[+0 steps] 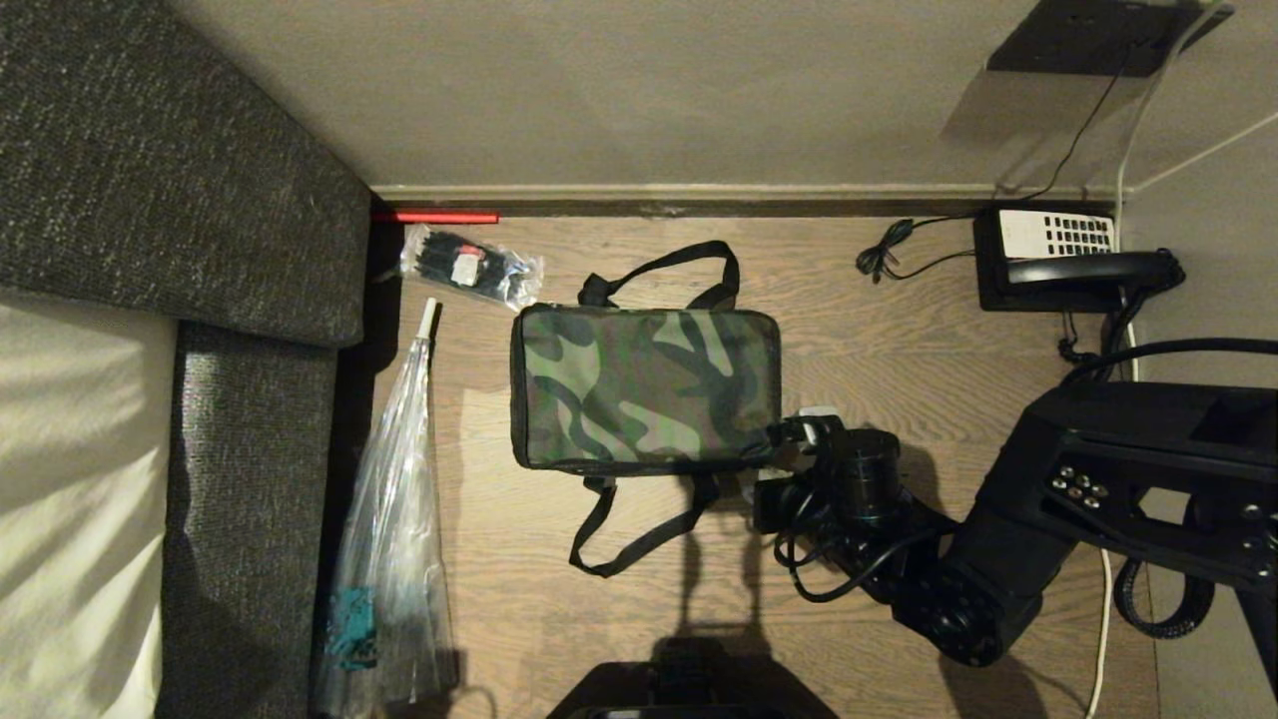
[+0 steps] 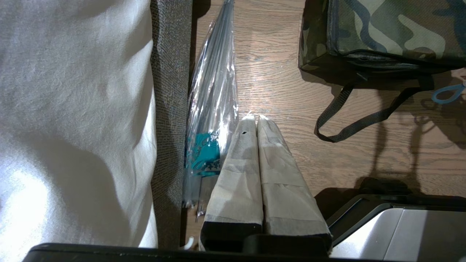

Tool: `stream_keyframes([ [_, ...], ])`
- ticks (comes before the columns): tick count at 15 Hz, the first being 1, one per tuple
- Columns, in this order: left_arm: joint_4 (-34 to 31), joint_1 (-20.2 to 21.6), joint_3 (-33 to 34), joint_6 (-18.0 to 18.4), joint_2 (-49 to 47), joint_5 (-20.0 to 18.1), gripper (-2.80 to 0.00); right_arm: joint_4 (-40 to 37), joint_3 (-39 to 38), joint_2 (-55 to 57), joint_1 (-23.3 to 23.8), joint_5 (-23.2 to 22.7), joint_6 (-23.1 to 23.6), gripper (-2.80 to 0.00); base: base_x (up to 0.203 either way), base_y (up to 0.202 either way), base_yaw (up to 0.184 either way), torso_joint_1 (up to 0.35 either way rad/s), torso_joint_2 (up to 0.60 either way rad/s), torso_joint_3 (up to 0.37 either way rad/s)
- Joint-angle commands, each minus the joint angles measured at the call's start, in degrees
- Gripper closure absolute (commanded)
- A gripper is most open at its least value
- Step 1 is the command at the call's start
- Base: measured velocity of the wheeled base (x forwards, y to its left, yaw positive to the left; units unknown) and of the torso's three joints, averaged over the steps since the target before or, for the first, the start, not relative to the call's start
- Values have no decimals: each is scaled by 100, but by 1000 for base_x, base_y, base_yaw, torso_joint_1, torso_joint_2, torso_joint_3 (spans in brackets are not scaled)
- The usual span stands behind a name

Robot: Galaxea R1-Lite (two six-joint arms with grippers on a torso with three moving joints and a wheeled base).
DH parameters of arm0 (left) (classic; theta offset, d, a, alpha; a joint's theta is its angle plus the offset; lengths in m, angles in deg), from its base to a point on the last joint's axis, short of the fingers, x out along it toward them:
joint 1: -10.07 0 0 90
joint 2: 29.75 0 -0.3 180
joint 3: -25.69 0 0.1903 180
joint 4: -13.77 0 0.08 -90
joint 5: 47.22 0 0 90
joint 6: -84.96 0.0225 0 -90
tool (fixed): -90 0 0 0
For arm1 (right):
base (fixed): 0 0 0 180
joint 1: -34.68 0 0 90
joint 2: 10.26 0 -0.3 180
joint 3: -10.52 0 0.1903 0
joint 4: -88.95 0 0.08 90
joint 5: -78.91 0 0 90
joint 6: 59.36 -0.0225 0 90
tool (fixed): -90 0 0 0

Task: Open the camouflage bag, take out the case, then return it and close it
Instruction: Open the top of the storage box

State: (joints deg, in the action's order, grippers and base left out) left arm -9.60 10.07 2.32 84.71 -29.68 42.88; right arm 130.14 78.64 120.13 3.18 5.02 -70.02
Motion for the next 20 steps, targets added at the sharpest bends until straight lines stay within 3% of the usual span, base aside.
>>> stream_keyframes([
  [1, 0, 0, 2, -2, -7, -1, 0, 39, -58, -49, -5, 5, 2, 0, 0, 0, 0, 0, 0, 0],
  [20, 0, 0, 9, -2, -7, -1, 0, 46, -152, -292, 513, -56, 153, 0, 0, 0, 0, 0, 0, 0],
])
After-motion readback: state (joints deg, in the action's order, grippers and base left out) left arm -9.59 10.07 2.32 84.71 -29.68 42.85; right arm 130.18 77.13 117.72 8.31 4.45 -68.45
